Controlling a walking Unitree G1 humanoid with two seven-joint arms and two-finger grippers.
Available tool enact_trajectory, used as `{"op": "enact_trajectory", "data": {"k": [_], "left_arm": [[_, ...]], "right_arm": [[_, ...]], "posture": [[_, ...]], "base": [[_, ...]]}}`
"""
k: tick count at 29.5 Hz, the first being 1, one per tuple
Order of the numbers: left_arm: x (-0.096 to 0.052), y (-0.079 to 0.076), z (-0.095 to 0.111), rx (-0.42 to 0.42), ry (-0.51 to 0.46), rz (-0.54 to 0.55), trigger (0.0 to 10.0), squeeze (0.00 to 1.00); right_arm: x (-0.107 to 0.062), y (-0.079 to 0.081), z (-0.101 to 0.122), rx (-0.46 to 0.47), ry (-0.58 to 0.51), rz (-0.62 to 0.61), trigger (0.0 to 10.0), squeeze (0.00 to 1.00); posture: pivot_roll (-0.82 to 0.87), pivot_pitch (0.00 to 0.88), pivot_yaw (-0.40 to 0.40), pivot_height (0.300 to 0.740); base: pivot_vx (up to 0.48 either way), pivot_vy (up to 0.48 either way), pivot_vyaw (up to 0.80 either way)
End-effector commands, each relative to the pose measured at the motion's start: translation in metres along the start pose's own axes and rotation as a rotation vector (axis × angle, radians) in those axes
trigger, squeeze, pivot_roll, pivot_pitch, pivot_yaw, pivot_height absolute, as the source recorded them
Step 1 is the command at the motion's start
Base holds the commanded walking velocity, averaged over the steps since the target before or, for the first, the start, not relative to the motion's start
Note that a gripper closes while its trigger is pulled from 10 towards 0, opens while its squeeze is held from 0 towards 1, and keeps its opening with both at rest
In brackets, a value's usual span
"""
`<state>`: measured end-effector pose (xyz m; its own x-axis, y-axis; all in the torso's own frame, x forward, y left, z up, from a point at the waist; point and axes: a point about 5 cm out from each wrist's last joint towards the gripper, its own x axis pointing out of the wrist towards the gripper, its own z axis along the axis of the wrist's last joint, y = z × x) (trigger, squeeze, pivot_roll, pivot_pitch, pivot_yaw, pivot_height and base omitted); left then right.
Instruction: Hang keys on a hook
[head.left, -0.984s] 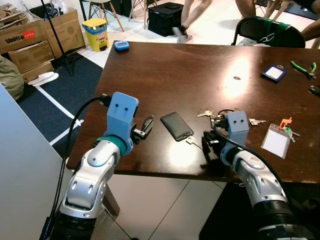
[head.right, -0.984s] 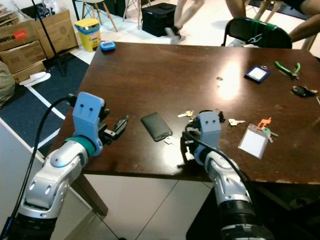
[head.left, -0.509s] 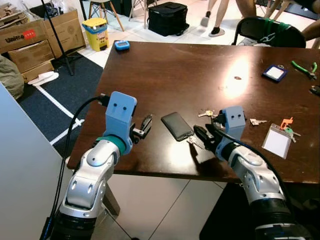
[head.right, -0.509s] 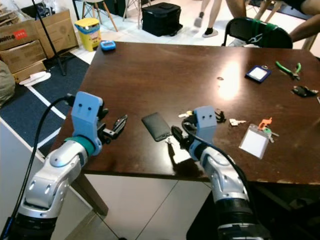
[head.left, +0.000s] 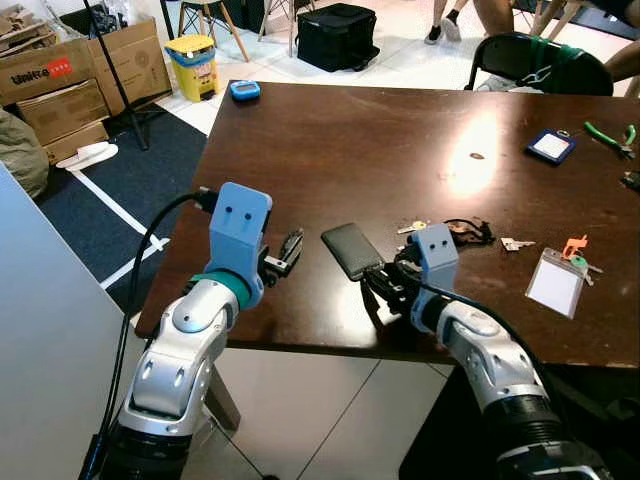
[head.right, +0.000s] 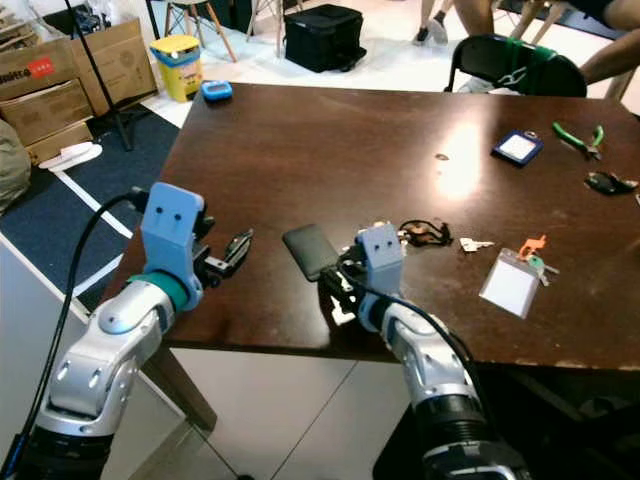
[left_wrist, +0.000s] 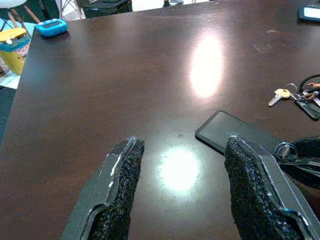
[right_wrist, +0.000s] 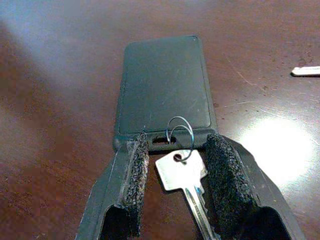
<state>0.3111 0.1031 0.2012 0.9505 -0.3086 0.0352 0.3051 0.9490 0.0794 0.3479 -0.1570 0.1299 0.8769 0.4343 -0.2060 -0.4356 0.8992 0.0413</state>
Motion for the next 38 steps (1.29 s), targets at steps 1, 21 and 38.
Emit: {"op": "enact_trajectory", "data": {"k": [1,21,38], "left_arm": [[-0.002,0.001,-0.004,0.0,0.02,0.003,10.0,0.0],[-0.001,0.0,-0.005,-0.004,0.023,0.002,10.0,0.0],[-0.002,-0.001,-0.005,-0.004,0.028,-0.001,10.0,0.0]], "right_arm": [[0.003,0.005,-0.004,-0.004,0.02,0.02,10.0,0.0],[0.002,0.004,-0.008,0.0,0.017,0.02,0.2,0.0],[-0.004,0.007,0.015,0.008,-0.11,0.031,0.0,0.0]], "posture": [[-0.07,0.105,0.096,0.74],[-0.08,0.107,0.096,0.74],[-0.08,0.111,0.103,0.74]], "base": [[0.0,0.0,0.0],[0.0,0.0,0.0],[0.0,0.0,0.0]]}}
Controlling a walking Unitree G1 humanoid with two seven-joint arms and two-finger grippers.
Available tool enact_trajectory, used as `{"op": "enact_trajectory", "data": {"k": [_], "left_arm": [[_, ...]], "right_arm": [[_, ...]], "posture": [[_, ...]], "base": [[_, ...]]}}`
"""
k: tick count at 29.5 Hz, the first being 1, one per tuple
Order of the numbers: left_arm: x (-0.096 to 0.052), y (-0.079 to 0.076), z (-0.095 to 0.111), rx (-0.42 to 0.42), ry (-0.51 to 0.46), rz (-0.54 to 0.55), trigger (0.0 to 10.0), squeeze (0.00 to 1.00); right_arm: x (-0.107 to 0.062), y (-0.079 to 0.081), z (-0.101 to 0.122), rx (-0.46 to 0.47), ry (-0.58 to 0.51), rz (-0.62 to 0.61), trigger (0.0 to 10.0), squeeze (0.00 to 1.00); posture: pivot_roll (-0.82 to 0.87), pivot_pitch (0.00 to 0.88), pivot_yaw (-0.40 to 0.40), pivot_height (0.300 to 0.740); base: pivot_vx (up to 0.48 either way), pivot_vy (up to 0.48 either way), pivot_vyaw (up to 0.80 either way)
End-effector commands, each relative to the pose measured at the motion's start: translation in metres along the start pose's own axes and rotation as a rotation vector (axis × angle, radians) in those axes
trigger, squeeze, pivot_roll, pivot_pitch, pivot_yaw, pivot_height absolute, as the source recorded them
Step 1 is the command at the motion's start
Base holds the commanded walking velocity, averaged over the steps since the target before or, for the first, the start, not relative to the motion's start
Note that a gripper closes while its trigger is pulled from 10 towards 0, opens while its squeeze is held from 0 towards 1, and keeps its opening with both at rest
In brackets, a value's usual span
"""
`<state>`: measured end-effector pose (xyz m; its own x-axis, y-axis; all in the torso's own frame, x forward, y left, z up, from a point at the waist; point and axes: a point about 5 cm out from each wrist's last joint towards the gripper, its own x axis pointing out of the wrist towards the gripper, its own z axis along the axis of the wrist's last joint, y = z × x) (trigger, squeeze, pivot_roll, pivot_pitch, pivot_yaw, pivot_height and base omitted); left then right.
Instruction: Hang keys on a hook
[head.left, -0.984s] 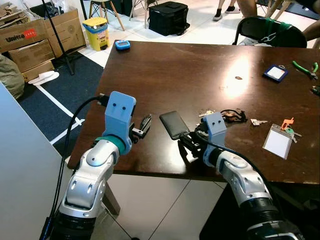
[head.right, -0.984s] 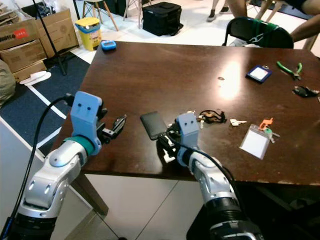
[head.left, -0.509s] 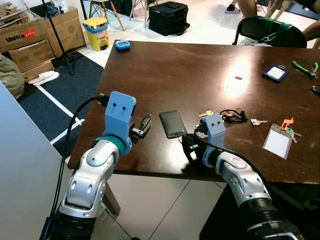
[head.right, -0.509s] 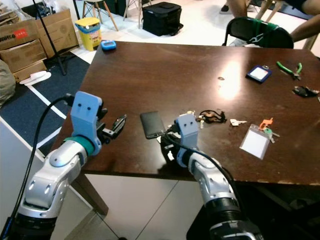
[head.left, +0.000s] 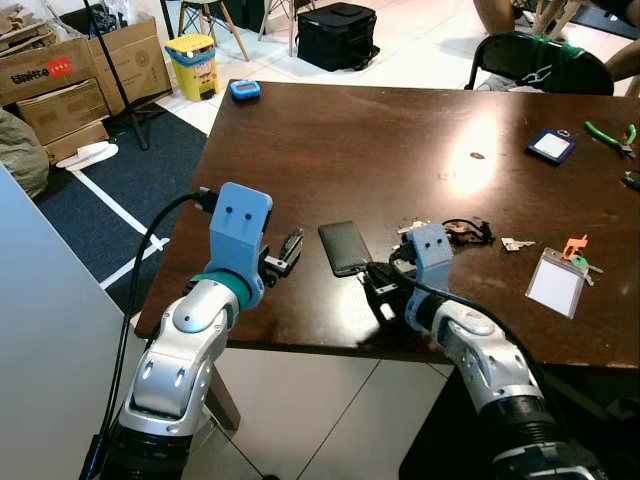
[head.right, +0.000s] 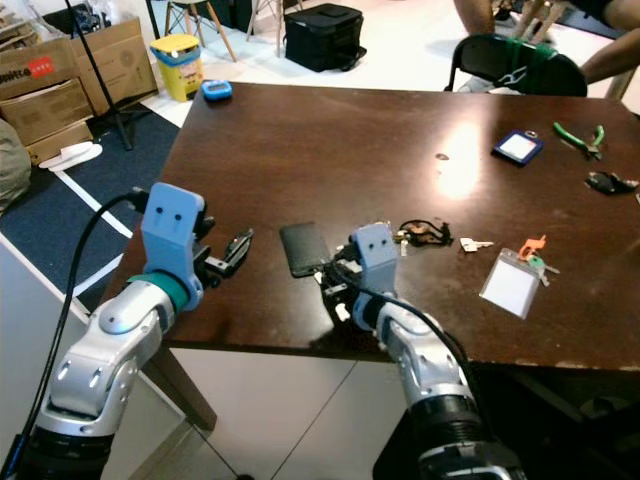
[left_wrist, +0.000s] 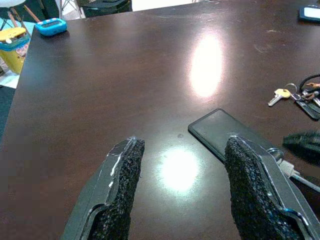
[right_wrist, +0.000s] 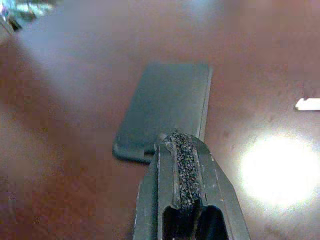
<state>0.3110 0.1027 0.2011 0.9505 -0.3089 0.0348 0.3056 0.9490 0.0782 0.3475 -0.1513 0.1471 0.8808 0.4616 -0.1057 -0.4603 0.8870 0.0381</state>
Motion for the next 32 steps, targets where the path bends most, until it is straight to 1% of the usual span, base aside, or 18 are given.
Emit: {"op": "enact_trajectory", "data": {"k": [1,2,3,4,5,8,9,10,11,16,17,19,20,21,22,23,32], "left_arm": [[-0.002,0.0,-0.005,-0.002,0.027,0.0,10.0,0.0],[-0.002,0.0,-0.005,-0.003,0.028,-0.002,10.0,0.0],[-0.002,0.0,-0.005,-0.003,0.028,-0.002,10.0,0.0],[-0.001,-0.001,-0.005,-0.003,0.028,-0.004,10.0,0.0],[-0.001,-0.001,-0.005,-0.003,0.027,-0.006,10.0,0.0],[-0.001,-0.002,-0.005,-0.003,0.026,-0.007,10.0,0.0],[-0.001,-0.001,-0.004,-0.002,0.025,-0.007,10.0,0.0],[-0.001,-0.001,-0.004,-0.002,0.025,-0.007,10.0,0.0],[-0.001,-0.001,-0.004,-0.001,0.025,-0.005,10.0,0.0],[-0.001,0.0,-0.004,0.0,0.026,-0.002,10.0,0.0],[-0.002,0.0,-0.004,0.001,0.026,-0.002,10.0,0.0],[-0.002,0.0,-0.004,0.001,0.026,-0.002,10.0,0.0],[-0.002,0.0,-0.004,0.001,0.026,-0.002,10.0,0.0],[-0.002,-0.001,-0.004,0.001,0.026,-0.001,10.0,0.0],[-0.002,-0.001,-0.004,0.001,0.026,-0.001,10.0,0.0],[-0.002,0.0,-0.004,0.0,0.026,0.0,10.0,0.0],[-0.003,0.0,-0.005,-0.001,0.03,0.006,10.0,0.0]], "right_arm": [[-0.002,0.001,-0.002,0.016,-0.01,0.004,0.0,0.0],[-0.004,0.0,0.003,0.02,-0.039,0.0,0.0,0.0],[-0.004,0.0,0.003,0.02,-0.039,0.0,0.0,0.0],[-0.004,-0.001,0.005,0.014,-0.047,-0.01,4.1,0.0],[-0.004,-0.003,0.004,0.01,-0.045,-0.021,10.0,0.0],[-0.004,-0.003,0.002,0.006,-0.034,-0.025,10.0,0.0],[-0.003,-0.003,-0.001,0.001,-0.021,-0.027,10.0,0.93],[-0.003,-0.003,-0.001,0.001,-0.021,-0.027,10.0,0.93],[-0.002,-0.003,-0.004,0.0,-0.007,-0.027,10.0,1.0],[0.0,-0.003,-0.008,-0.002,0.014,-0.029,10.0,1.0],[0.003,-0.002,-0.009,0.001,0.025,-0.024,10.0,0.75],[0.003,-0.002,-0.009,0.001,0.025,-0.024,10.0,0.75],[0.006,0.001,-0.01,0.001,0.031,-0.008,10.0,0.75],[0.008,0.004,-0.01,0.002,0.035,0.009,10.0,0.63],[0.008,0.004,-0.01,0.002,0.035,0.009,10.0,0.63],[0.009,0.006,-0.009,0.0,0.036,0.021,10.0,0.0],[0.011,0.009,-0.013,-0.001,0.062,0.034,10.0,0.0]], "posture": [[-0.08,0.111,0.103,0.74],[-0.08,0.111,0.103,0.74],[-0.08,0.111,0.103,0.74],[-0.08,0.112,0.106,0.74],[-0.08,0.112,0.106,0.74],[-0.08,0.111,0.105,0.74],[-0.07,0.111,0.104,0.74],[-0.07,0.111,0.104,0.74],[-0.07,0.111,0.104,0.74],[-0.07,0.112,0.106,0.74],[-0.07,0.114,0.105,0.74],[-0.07,0.114,0.105,0.74],[-0.07,0.114,0.105,0.74],[-0.06,0.115,0.102,0.74],[-0.06,0.115,0.102,0.74],[-0.06,0.117,0.101,0.74],[-0.06,0.121,0.1,0.74]], "base": [[0.0,0.0,0.0],[0.0,0.0,0.0],[0.0,0.0,0.0],[0.0,0.0,0.0],[0.0,0.0,0.0],[0.0,0.0,0.0],[0.0,0.0,0.0],[0.0,0.0,0.0],[0.0,0.0,0.0],[0.0,0.0,0.0],[0.0,0.0,0.0],[0.0,0.0,0.0],[0.0,0.0,0.0],[0.0,0.0,0.0],[0.0,0.0,0.0],[0.0,0.0,0.0],[0.0,0.0,0.0]]}}
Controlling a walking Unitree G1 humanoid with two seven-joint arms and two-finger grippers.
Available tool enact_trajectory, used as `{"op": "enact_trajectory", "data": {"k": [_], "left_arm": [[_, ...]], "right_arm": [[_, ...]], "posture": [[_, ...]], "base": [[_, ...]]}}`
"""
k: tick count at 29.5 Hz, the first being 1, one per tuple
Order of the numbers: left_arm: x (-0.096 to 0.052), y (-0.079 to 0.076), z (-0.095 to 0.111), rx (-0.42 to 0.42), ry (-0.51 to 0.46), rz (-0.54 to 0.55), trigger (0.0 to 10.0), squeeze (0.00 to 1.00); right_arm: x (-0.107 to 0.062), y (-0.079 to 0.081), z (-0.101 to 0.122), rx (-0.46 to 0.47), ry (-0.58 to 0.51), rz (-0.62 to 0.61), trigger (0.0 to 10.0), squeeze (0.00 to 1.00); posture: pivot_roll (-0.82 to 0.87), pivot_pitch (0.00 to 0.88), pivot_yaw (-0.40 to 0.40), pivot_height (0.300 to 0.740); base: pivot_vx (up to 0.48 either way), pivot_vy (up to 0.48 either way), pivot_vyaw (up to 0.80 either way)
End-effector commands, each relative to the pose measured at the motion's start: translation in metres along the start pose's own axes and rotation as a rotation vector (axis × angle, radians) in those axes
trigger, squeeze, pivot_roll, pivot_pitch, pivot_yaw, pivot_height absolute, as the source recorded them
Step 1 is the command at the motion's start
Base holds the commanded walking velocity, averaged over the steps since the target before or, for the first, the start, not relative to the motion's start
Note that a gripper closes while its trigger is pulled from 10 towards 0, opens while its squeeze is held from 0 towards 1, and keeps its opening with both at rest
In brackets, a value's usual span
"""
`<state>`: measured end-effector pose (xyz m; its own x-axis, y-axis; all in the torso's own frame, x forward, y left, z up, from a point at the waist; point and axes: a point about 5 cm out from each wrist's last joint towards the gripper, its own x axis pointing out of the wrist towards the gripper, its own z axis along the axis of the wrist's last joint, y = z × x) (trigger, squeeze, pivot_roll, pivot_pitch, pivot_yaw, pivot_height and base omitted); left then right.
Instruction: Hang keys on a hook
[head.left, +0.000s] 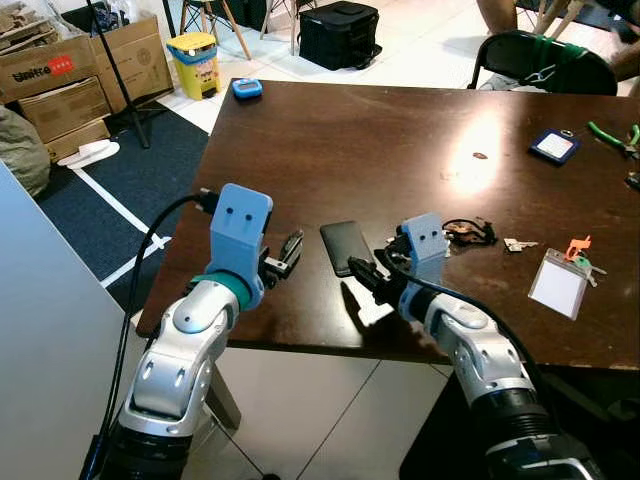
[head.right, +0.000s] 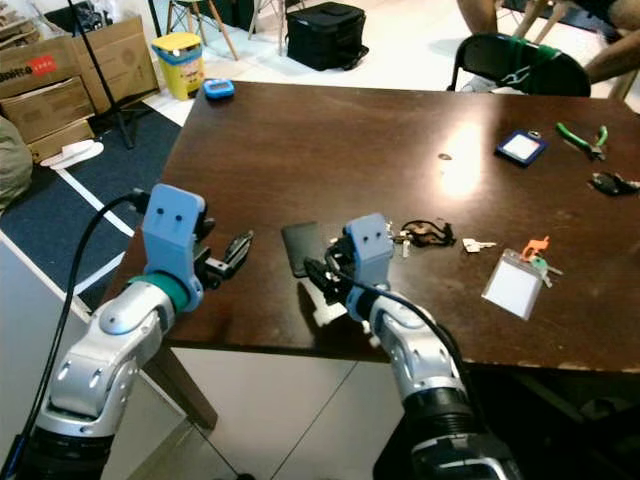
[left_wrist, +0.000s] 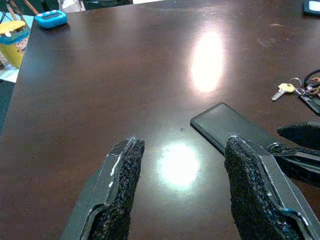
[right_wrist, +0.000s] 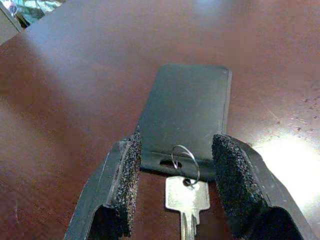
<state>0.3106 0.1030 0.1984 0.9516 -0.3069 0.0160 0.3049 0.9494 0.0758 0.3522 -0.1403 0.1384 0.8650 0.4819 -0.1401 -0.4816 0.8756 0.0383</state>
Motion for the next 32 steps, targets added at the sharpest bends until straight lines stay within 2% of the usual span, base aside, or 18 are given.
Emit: {"op": "enact_trajectory", "data": {"k": [1,3,4,6,7,8,9,11,17,18,20,22,23,24,27,28,32], "left_arm": [[-0.003,0.0,-0.002,0.0,0.011,0.004,10.0,0.0],[-0.003,0.0,-0.002,-0.001,0.011,0.004,10.0,0.0],[-0.003,0.0,-0.002,-0.002,0.011,0.004,10.0,0.0],[-0.003,0.0,-0.002,-0.002,0.011,0.004,10.0,0.0],[-0.003,0.0,-0.002,-0.002,0.011,0.004,10.0,0.0],[-0.003,0.0,-0.002,-0.002,0.011,0.004,10.0,0.0],[-0.003,0.0,-0.002,-0.003,0.011,0.005,10.0,0.0],[-0.003,-0.001,-0.002,-0.004,0.012,0.005,10.0,0.0],[-0.003,-0.001,-0.003,-0.005,0.013,0.004,10.0,0.0],[-0.003,-0.001,-0.003,-0.005,0.013,0.004,10.0,0.0],[-0.002,-0.001,-0.002,-0.005,0.013,0.004,10.0,0.0],[-0.002,-0.001,-0.002,-0.005,0.013,0.004,10.0,0.0],[-0.002,-0.001,-0.002,-0.005,0.014,0.004,10.0,0.0],[-0.002,0.0,-0.002,-0.006,0.014,0.004,10.0,0.0],[-0.002,0.0,-0.002,-0.006,0.014,0.004,10.0,0.0],[-0.002,0.0,-0.002,-0.006,0.014,0.003,10.0,0.0],[-0.002,0.0,-0.002,-0.005,0.014,0.003,10.0,0.0]], "right_arm": [[0.001,0.003,-0.006,0.002,0.031,0.014,9.8,0.0],[0.001,0.004,-0.007,0.003,0.034,0.017,9.8,0.0],[0.001,0.004,-0.008,0.002,0.038,0.019,7.0,0.0],[0.001,0.004,-0.008,0.002,0.038,0.019,7.0,0.0],[0.001,0.004,-0.01,0.001,0.044,0.02,8.4,0.0],[0.001,0.004,-0.01,0.001,0.044,0.02,8.4,0.0],[0.0,0.004,-0.011,0.001,0.049,0.021,9.1,0.0],[0.0,0.004,-0.013,0.0,0.054,0.021,9.3,0.0],[-0.001,0.004,-0.015,0.0,0.06,0.021,9.0,0.0],[-0.001,0.003,-0.016,-0.001,0.065,0.018,4.3,0.0],[-0.001,0.003,-0.018,-0.003,0.073,0.013,2.8,0.0],[-0.001,0.002,-0.018,-0.003,0.075,0.012,2.8,0.0],[-0.001,0.002,-0.019,-0.003,0.076,0.012,2.6,0.0],[-0.001,0.002,-0.019,-0.002,0.077,0.012,2.0,0.0],[-0.001,0.002,-0.019,-0.002,0.078,0.012,1.6,0.0],[-0.002,0.002,-0.02,-0.001,0.079,0.012,0.0,0.0],[-0.002,0.002,-0.02,0.0,0.081,0.013,0.0,0.0]], "posture": [[-0.06,0.121,0.1,0.74],[-0.06,0.122,0.1,0.74],[-0.06,0.122,0.1,0.74],[-0.06,0.122,0.1,0.74],[-0.06,0.123,0.099,0.74],[-0.06,0.123,0.099,0.74],[-0.06,0.123,0.099,0.74],[-0.06,0.124,0.099,0.74],[-0.06,0.124,0.099,0.74],[-0.06,0.124,0.1,0.74],[-0.06,0.123,0.1,0.74],[-0.06,0.123,0.1,0.74],[-0.06,0.123,0.1,0.74],[-0.06,0.123,0.1,0.74],[-0.06,0.123,0.1,0.74],[-0.06,0.123,0.1,0.74],[-0.06,0.123,0.1,0.74]], "base": [[0.0,0.0,0.0],[0.0,0.0,0.0],[0.0,0.0,0.0],[0.0,0.0,0.0],[0.0,0.0,0.0],[0.0,0.0,0.0],[0.0,0.0,0.0],[0.0,0.0,0.0],[0.0,0.0,0.0],[0.0,0.0,0.0],[0.0,0.0,0.0],[0.0,0.0,0.0],[0.0,0.0,0.0],[0.0,0.0,0.0],[0.0,0.0,0.0],[0.0,0.0,0.0],[0.0,0.0,0.0]]}}
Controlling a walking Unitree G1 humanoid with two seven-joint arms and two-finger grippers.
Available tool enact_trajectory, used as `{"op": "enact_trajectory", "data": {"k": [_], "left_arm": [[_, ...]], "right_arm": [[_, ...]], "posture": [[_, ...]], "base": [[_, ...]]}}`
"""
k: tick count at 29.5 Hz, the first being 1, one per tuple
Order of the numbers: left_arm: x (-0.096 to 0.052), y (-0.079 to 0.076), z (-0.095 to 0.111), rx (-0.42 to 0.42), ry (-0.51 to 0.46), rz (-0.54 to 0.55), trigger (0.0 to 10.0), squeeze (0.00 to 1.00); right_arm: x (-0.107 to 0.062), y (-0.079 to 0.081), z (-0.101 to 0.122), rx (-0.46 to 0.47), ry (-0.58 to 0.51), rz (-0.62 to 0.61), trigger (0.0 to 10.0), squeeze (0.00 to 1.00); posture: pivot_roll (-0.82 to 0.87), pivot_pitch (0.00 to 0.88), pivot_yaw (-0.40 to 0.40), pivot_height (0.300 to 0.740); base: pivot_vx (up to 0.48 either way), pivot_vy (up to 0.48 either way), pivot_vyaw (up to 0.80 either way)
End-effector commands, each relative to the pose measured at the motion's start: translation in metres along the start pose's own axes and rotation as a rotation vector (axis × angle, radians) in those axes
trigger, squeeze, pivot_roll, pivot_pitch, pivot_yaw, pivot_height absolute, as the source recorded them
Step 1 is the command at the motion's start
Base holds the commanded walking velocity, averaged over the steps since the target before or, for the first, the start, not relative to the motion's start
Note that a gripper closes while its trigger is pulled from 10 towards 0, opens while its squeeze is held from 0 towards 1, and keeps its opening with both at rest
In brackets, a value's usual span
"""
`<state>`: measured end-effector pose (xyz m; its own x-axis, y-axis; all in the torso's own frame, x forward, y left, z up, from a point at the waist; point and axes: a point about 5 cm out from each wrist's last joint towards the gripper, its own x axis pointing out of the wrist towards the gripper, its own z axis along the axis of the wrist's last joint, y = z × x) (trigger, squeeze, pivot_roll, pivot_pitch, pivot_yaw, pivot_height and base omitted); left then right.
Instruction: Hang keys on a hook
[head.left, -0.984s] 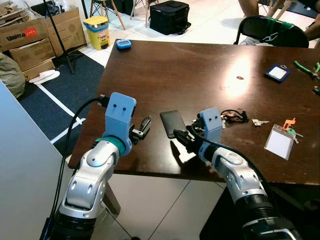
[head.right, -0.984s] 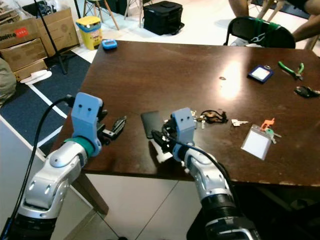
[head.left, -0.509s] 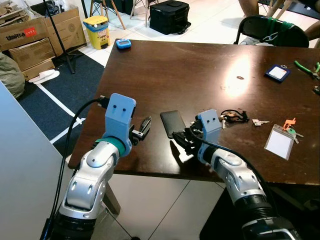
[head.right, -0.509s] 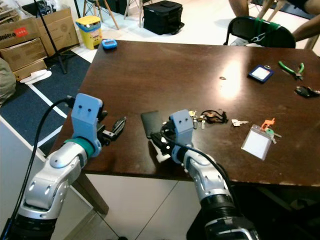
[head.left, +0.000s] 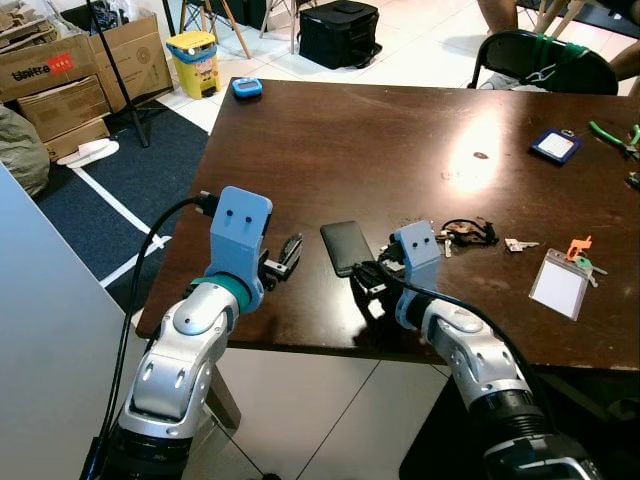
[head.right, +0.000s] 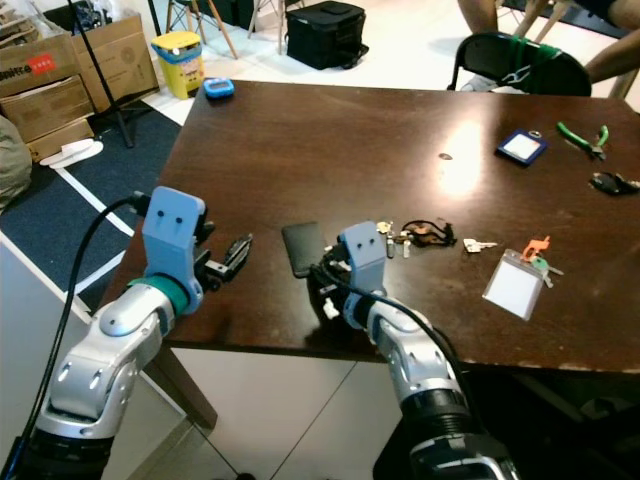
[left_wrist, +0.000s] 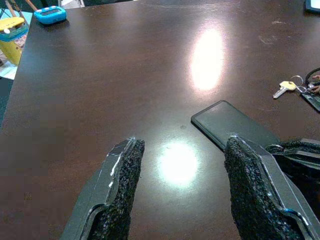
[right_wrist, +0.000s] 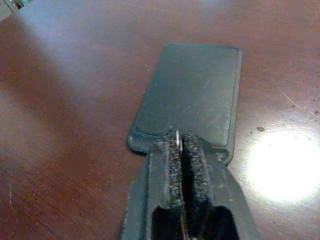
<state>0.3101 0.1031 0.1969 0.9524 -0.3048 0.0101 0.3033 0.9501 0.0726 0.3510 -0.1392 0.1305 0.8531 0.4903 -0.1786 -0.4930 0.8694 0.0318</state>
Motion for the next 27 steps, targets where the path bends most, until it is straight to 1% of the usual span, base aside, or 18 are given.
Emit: {"op": "enact_trajectory", "data": {"k": [1,6,9,11,12,13,14,15,16,17,19,20,21,23,24,26,27], "left_arm": [[-0.002,0.0,-0.001,0.0,0.008,0.002,10.0,0.0],[-0.001,0.0,-0.001,0.001,0.009,0.002,10.0,0.0],[-0.001,0.0,-0.001,0.002,0.008,0.001,10.0,0.0],[-0.001,0.0,-0.001,0.003,0.008,0.0,10.0,0.0],[-0.001,0.0,0.0,0.004,0.006,0.0,10.0,0.0],[-0.001,0.0,0.0,0.004,0.005,0.001,10.0,0.0],[-0.001,0.0,0.0,0.004,0.005,0.001,10.0,0.0],[-0.002,0.0,0.0,0.003,0.004,0.0,10.0,0.0],[-0.002,0.0,0.001,0.001,0.001,-0.002,10.0,0.0],[-0.002,0.0,0.001,0.001,0.001,-0.002,10.0,0.0],[-0.002,-0.001,0.004,-0.008,-0.008,-0.006,10.0,0.0],[-0.002,-0.001,0.004,-0.008,-0.008,-0.006,10.0,0.0],[-0.002,-0.001,0.008,-0.024,-0.019,-0.007,10.0,0.0],[-0.002,-0.001,0.008,-0.024,-0.019,-0.007,10.0,0.0],[-0.002,0.0,0.013,-0.039,-0.031,-0.006,10.0,0.0],[-0.002,0.0,0.013,-0.039,-0.031,-0.006,10.0,0.0],[-0.002,0.001,0.017,-0.05,-0.043,-0.004,10.0,0.0]], "right_arm": [[-0.002,0.001,-0.013,0.011,0.042,0.003,0.0,0.0],[-0.003,0.001,-0.013,0.015,0.043,0.005,0.0,0.0],[-0.004,0.001,-0.011,0.003,0.032,0.003,0.0,0.0],[-0.005,0.0,-0.007,-0.006,0.017,0.001,0.0,0.0],[-0.006,0.001,0.005,-0.009,-0.044,0.007,0.0,0.0],[-0.009,0.003,0.022,-0.028,-0.131,0.013,6.2,0.0],[-0.009,0.003,0.022,-0.028,-0.131,0.013,6.2,0.0],[-0.013,0.005,0.041,-0.034,-0.234,-0.001,10.0,0.0],[-0.018,0.007,0.06,-0.038,-0.333,-0.015,10.0,0.0],[-0.018,0.007,0.06,-0.038,-0.333,-0.015,10.0,0.0],[-0.026,0.011,0.081,-0.041,-0.439,-0.036,10.0,0.0],[-0.026,0.011,0.081,-0.041,-0.439,-0.036,10.0,0.0],[-0.03,0.013,0.09,-0.04,-0.483,-0.044,10.0,0.0],[-0.03,0.013,0.09,-0.04,-0.483,-0.044,10.0,0.0],[-0.033,0.016,0.095,-0.037,-0.51,-0.046,10.0,0.0],[-0.033,0.016,0.095,-0.037,-0.51,-0.046,10.0,0.0],[-0.035,0.018,0.098,-0.035,-0.527,-0.049,10.0,0.0]], "posture": [[-0.07,0.121,0.101,0.74],[-0.07,0.121,0.101,0.74],[-0.06,0.121,0.101,0.74],[-0.06,0.121,0.101,0.74],[-0.06,0.12,0.101,0.74],[-0.07,0.12,0.102,0.74],[-0.07,0.12,0.102,0.74],[-0.07,0.119,0.105,0.74],[-0.08,0.118,0.107,0.74],[-0.08,0.118,0.107,0.74],[-0.08,0.117,0.109,0.74],[-0.08,0.117,0.109,0.74],[-0.08,0.114,0.111,0.74],[-0.08,0.114,0.111,0.74],[-0.08,0.111,0.112,0.74],[-0.08,0.111,0.112,0.74],[-0.08,0.11,0.111,0.74]], "base": [[0.0,0.0,0.0],[0.0,0.0,0.0],[0.0,0.0,0.0],[0.0,0.0,0.0],[0.0,0.0,0.0],[0.0,0.0,0.0],[0.0,0.0,0.0],[0.0,0.0,0.0],[0.0,0.0,0.0],[0.0,0.0,0.0],[0.0,0.0,0.0],[0.0,0.0,0.0],[0.0,0.0,0.0],[0.0,0.0,0.0],[0.0,0.0,0.0],[0.0,0.0,0.0],[0.0,0.0,0.0]]}}
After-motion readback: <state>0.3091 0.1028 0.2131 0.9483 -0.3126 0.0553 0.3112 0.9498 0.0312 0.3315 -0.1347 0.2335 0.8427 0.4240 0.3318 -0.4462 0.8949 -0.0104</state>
